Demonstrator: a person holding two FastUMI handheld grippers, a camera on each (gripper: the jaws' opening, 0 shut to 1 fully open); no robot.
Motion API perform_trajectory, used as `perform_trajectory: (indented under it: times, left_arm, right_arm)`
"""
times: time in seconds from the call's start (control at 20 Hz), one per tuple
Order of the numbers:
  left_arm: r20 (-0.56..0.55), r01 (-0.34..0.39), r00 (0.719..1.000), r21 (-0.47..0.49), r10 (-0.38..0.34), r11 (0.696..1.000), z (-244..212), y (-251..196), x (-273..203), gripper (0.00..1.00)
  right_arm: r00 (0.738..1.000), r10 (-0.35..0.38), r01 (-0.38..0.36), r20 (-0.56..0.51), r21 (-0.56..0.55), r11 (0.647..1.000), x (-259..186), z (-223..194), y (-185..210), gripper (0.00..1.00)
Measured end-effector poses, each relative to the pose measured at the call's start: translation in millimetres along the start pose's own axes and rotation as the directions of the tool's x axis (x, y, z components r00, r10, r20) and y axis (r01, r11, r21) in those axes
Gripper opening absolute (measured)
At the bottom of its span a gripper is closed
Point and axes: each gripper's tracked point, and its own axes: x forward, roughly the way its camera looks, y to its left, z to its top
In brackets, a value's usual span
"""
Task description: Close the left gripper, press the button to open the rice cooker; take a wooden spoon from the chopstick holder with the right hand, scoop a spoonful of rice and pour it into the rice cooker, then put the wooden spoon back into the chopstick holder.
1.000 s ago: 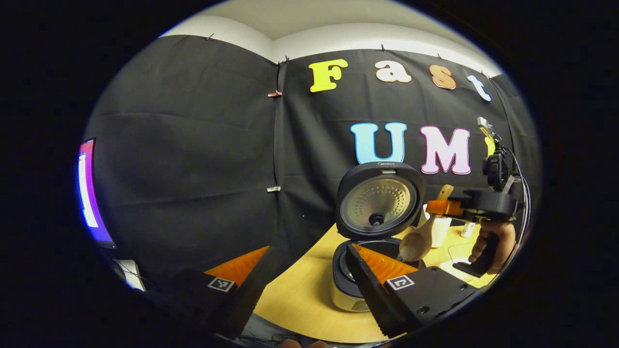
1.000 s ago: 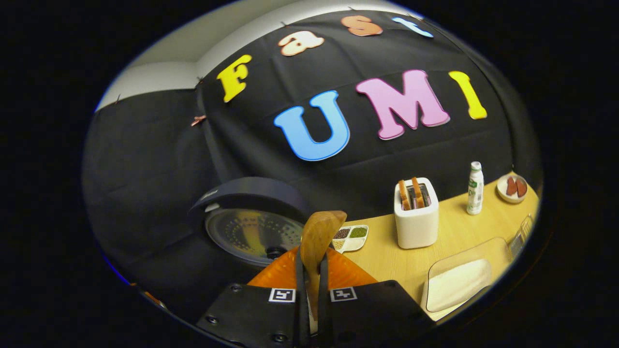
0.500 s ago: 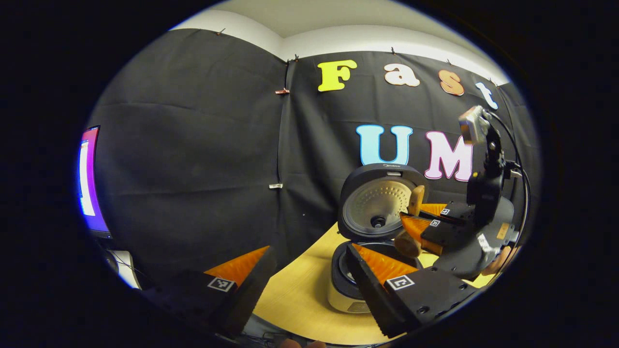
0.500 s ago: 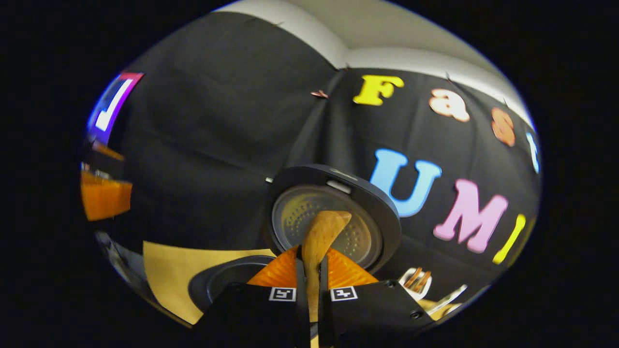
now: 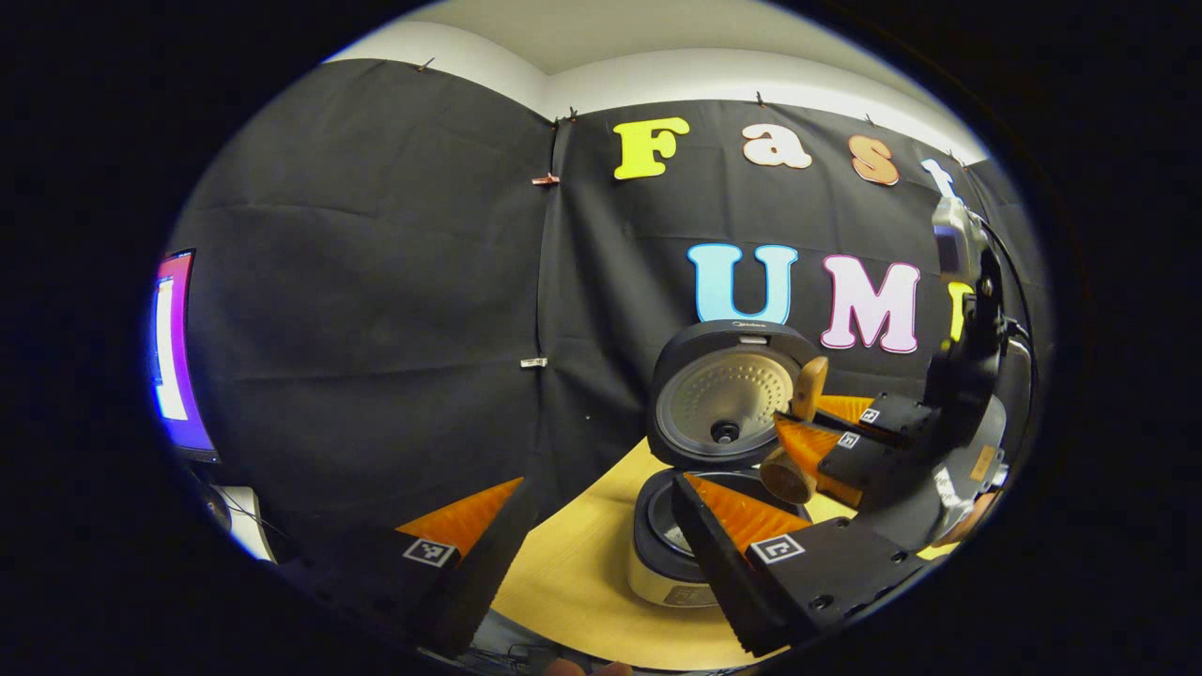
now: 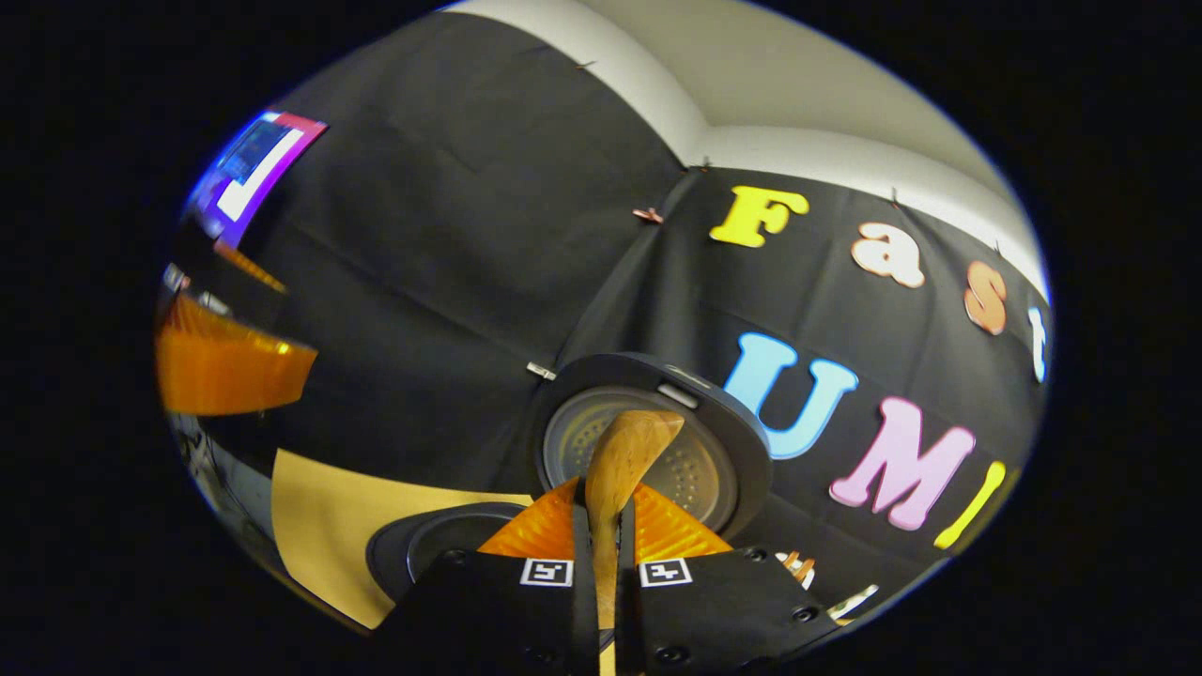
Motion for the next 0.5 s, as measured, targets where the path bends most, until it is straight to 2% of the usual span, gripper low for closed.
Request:
perform_trajectory:
  times: [0.1,0.25,0.5]
  left_arm:
    - [-0.002,0.012,1.000,0.004,-0.012,1.000,0.8,-12.8,-0.1,0.98]
    - [-0.003,0.039,0.999,0.013,-0.039,0.999,4.5,-37.0,-0.6,0.98]
    - [0.009,0.095,0.995,0.023,-0.096,0.995,13.5,-89.1,0.3,0.98]
  right_arm:
    - [0.998,-0.061,0.066,-0.033,0.181,0.981,-5.2,-4.9,-31.6,0.11]
    - [0.983,-0.149,0.178,-0.104,0.381,0.907,-30.6,-17.7,-78.6,0.11]
    - [0.929,-0.326,0.369,-0.175,0.435,0.821,-91.6,-46.5,-180.8,0.11]
